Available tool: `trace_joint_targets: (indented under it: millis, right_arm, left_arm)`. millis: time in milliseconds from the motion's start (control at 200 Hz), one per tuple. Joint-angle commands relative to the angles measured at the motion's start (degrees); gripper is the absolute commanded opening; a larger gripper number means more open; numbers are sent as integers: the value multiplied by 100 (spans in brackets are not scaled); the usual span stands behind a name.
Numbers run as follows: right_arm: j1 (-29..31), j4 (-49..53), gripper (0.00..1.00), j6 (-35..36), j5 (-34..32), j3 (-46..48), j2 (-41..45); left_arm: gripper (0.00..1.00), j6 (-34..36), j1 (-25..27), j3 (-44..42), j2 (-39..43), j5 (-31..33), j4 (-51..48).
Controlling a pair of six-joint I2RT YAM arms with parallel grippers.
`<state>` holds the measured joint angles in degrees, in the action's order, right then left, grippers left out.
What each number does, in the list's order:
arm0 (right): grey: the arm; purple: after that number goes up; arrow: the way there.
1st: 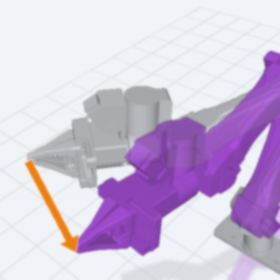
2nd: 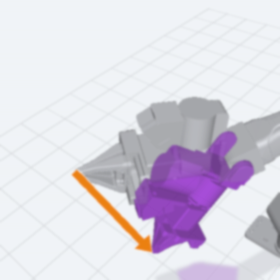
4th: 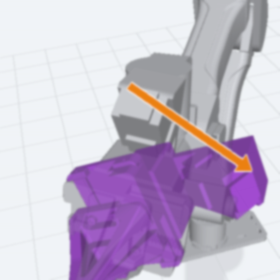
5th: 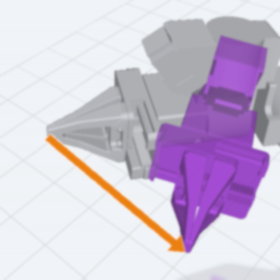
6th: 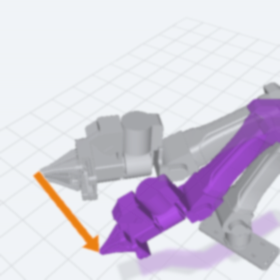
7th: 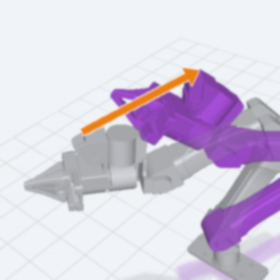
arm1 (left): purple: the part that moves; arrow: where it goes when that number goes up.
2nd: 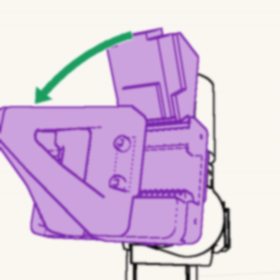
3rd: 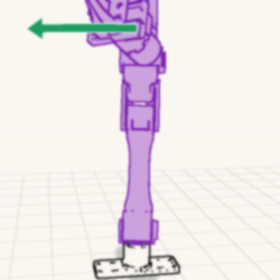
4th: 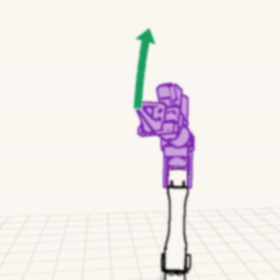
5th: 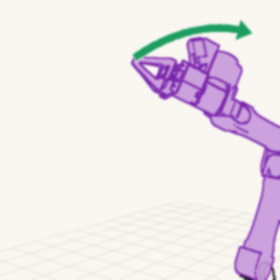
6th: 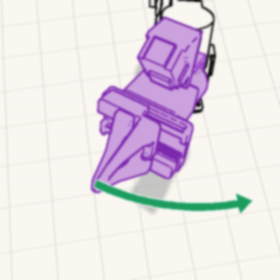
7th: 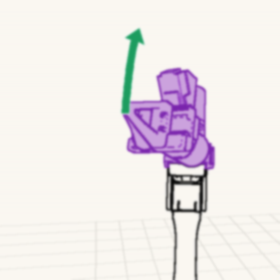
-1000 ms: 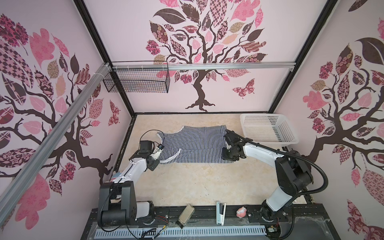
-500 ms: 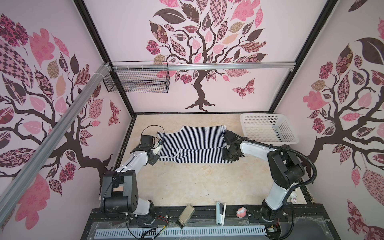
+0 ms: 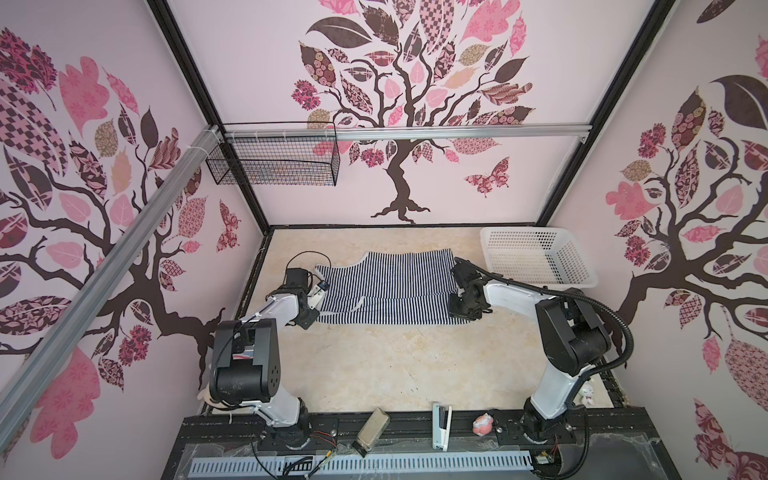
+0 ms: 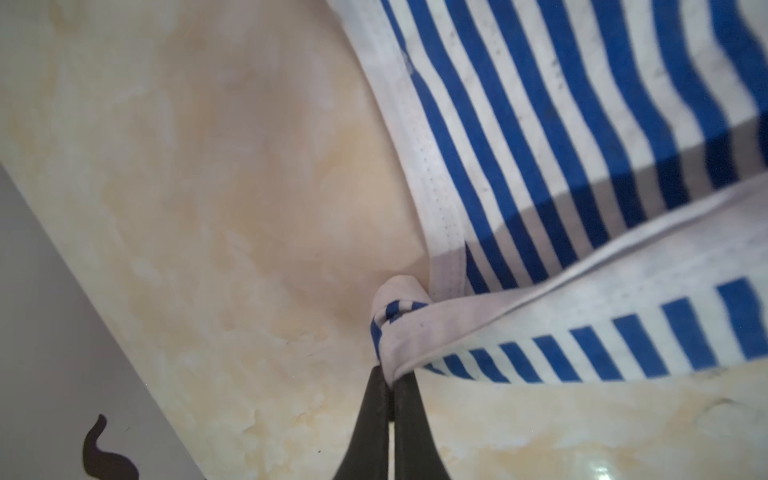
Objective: Fold and stack the tank tops
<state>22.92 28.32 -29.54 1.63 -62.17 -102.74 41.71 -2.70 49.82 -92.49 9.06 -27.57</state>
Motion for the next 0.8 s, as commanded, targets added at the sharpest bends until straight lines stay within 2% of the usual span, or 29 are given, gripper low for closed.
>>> trace_joint_targets:
  millis: [0, 35, 140, 235, 430, 545, 796]
  right_arm:
    - [-93, 271, 41, 62, -84, 164, -73]
    - [-91, 272, 41, 62, -68, 170, -33]
    - [-93, 309, 41, 67, -2, 139, 110]
    - [-92, 328, 41, 81, 68, 148, 278]
    - [-79, 344, 42, 82, 271, 108, 677]
    - [-82, 365, 43, 72, 290, -5, 734]
    - [-72, 430, 43, 21, 356, -222, 624]
  left_arm:
    - [3, 146, -46, 159, -107, 26, -284]
    - [6, 152, -46, 159, -116, 23, -310]
    - [26, 105, -46, 149, -71, 134, -235]
    - [33, 15, -46, 167, 173, 147, -258]
    - [40, -207, -48, 612, 853, -130, -890]
    - [42, -546, 41, 1030, 1007, -566, -1243]
    - [42, -950, 1048, 1037, 668, -598, -1155]
